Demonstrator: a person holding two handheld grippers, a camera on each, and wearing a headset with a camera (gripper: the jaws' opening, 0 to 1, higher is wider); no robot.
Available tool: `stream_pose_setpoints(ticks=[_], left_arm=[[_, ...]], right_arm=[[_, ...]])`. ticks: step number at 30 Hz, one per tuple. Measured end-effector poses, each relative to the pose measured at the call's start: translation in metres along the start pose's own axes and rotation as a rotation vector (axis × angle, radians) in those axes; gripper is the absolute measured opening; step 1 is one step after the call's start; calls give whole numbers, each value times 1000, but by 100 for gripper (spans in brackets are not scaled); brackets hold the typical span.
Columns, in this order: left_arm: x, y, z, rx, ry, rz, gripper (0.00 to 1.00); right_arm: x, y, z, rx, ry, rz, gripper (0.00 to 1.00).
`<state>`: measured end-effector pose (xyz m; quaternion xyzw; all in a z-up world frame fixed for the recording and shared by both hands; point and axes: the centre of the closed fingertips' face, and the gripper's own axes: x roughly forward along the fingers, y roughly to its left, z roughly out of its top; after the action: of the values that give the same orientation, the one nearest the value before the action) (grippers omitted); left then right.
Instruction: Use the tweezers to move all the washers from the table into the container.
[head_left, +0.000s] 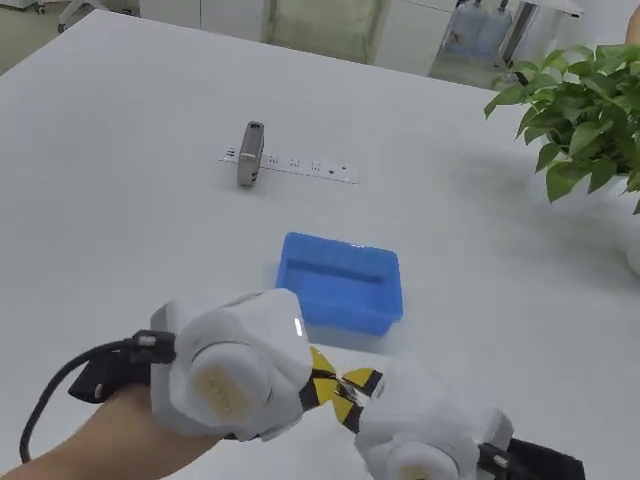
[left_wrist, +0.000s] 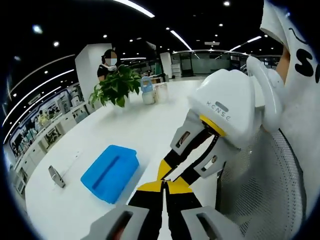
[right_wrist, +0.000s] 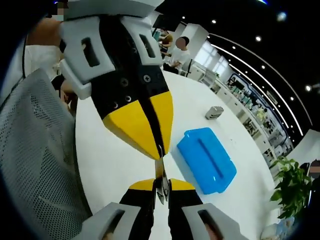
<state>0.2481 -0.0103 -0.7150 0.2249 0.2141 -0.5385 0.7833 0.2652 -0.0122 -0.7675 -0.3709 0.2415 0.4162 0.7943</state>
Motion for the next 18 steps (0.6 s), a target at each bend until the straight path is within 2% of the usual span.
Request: stream_pose_setpoints(ticks=[2, 4, 7, 8, 9, 12, 14, 16, 18], left_arm=[[5, -2, -6, 13, 12, -26, 0], [12, -5, -19, 67, 59, -70, 0], [19, -5, -26, 68, 70, -92, 0], [21, -3, -31, 59, 91, -96, 0], [22, -3, -34, 60, 98, -106, 0], [23, 0, -44, 49, 115, -107, 0], [25, 3, -54, 54, 146, -108, 0], [28, 4, -60, 47, 155, -113, 0], [31, 4, -70, 68, 182, -111, 0]], right_arm=[[4, 6, -8, 20, 16, 23, 5], [9, 9, -15, 26, 36, 31, 6], [14, 13, -24, 12, 64, 47, 6], [16, 11, -27, 2, 72, 34, 6], [17, 12, -28, 0, 77, 44, 6], [19, 13, -27, 60, 75, 53, 8], [19, 16, -24, 154, 56, 74, 12], [19, 17, -23, 182, 51, 88, 15], [16, 13, -21, 198, 42, 68, 17]])
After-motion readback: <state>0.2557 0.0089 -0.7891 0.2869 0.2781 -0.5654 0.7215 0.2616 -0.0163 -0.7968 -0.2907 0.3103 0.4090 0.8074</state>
